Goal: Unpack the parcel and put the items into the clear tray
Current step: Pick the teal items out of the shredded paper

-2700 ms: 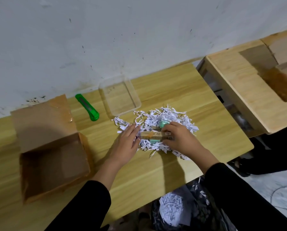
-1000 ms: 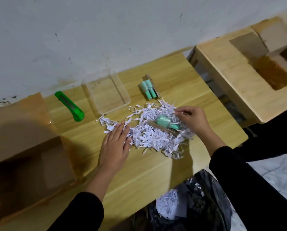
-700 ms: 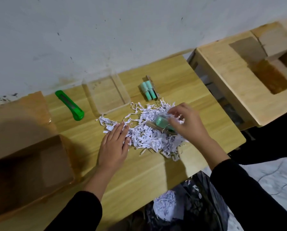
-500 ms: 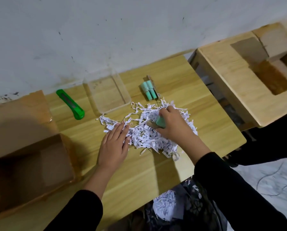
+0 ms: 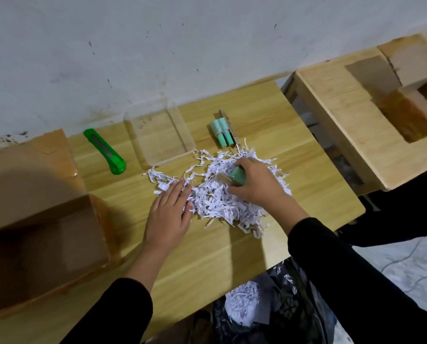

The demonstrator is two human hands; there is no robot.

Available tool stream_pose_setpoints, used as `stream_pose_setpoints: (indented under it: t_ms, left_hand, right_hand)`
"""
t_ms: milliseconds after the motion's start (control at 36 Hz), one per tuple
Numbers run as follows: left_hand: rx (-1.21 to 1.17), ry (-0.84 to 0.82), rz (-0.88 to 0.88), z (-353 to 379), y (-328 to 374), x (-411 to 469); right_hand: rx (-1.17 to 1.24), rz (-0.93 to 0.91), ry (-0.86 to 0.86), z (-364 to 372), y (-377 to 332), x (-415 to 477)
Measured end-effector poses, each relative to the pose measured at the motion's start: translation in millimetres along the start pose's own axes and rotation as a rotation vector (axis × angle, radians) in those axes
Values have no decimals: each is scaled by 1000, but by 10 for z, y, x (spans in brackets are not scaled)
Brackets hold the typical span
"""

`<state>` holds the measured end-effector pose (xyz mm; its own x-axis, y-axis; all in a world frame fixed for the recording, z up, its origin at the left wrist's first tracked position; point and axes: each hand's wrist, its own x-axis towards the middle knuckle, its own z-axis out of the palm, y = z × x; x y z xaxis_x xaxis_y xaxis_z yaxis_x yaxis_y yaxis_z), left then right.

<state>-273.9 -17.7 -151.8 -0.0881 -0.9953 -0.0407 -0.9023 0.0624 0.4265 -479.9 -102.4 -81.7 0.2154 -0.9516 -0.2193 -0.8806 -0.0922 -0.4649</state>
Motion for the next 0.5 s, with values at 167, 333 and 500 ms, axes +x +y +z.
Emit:
stream_pose_setpoints:
  t_ms: [167,333,500]
  left_hand:
    - [15,-13,-10,5,-13,3]
    - [9,-21,-17,-1,-2,6]
    - [4,-28,-22,-17,10,7]
  right_hand:
    - [476,59,164,-255,-42,-145]
    - [439,49,255,-438,121,-274]
    - [537,175,377,-482,328,-413]
